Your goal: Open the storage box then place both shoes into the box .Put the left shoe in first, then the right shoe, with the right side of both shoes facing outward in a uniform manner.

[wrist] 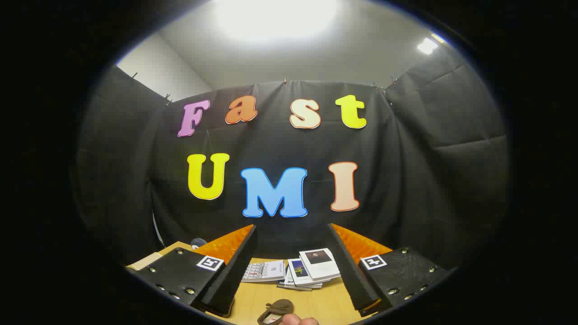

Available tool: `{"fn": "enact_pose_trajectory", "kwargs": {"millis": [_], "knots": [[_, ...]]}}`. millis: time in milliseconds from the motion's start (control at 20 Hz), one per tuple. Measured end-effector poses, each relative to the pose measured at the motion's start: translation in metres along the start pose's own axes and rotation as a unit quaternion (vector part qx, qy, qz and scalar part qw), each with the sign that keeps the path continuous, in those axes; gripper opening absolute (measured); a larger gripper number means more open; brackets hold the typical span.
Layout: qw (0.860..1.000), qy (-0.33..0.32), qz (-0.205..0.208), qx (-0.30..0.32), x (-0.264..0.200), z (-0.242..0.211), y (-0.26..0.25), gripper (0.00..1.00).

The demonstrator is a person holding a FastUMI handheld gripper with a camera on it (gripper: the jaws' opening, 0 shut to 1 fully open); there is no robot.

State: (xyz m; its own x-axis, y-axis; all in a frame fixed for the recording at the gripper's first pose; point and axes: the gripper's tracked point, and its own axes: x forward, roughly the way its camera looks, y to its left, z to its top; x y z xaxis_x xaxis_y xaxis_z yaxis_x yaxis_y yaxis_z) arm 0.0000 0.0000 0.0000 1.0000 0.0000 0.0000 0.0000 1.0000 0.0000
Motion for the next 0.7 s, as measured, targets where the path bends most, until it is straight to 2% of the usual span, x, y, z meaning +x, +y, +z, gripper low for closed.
{"fn": "enact_pose_trajectory", "kwargs": {"millis": [700], "knots": [[1.0, 0.019, 0.004, -0.002, 0.006, -0.014, 0.018, 0.95]]}}
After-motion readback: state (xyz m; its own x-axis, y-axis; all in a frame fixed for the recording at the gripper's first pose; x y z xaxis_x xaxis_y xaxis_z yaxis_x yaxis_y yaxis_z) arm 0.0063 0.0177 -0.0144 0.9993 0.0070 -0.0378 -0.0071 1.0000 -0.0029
